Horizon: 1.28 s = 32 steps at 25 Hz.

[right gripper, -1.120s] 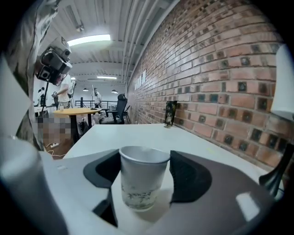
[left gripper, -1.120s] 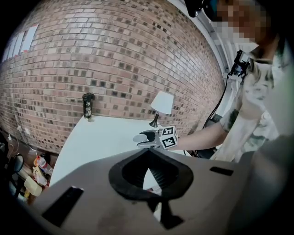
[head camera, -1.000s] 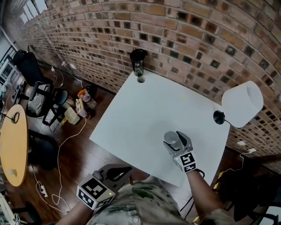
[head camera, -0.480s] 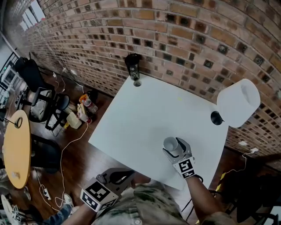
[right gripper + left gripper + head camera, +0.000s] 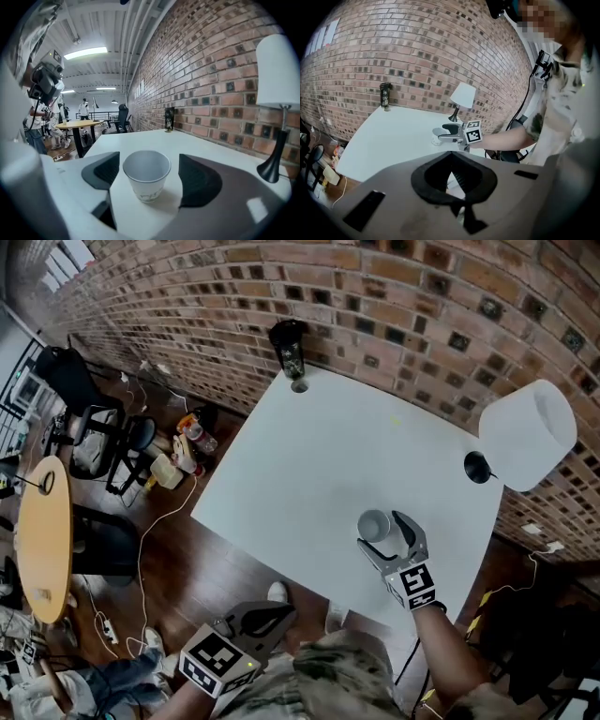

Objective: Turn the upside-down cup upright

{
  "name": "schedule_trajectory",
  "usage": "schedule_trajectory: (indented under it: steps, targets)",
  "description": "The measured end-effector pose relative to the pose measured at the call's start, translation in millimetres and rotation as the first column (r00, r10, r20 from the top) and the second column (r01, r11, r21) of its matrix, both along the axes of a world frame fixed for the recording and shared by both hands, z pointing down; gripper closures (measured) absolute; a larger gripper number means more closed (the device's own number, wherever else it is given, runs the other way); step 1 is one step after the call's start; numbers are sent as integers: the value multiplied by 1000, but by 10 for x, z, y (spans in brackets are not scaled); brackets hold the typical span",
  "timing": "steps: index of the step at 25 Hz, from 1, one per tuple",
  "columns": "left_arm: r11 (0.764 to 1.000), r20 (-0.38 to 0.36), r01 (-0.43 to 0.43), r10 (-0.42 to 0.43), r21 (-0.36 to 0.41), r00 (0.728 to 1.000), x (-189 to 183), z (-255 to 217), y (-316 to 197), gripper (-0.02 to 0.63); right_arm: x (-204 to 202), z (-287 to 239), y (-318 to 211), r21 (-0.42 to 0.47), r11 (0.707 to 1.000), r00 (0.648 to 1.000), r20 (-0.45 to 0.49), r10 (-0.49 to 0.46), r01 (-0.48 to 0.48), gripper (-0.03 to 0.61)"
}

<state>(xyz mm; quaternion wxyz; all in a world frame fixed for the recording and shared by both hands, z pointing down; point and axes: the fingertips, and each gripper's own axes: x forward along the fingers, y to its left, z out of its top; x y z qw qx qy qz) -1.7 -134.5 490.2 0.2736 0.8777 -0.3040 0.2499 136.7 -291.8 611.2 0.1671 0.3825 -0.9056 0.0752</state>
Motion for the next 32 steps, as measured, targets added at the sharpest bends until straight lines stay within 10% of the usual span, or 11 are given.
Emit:
schedule_trajectory:
  steps: [10, 21, 32]
  targets:
    - [995, -28, -19, 22, 100, 999, -304, -233, 674, 607, -186, -743, 1058, 60, 998, 999, -51, 19, -16, 195]
    - [993, -179, -56, 74, 103, 981, -1365, -407, 2605, 607, -1176, -1385, 3767, -52, 995, 996, 13, 85, -84, 199]
    - [985, -212, -89, 119, 147, 970, -1279, -609, 3843, 607, -1099, -1870, 5581, -39, 994, 994, -29, 104, -105, 199]
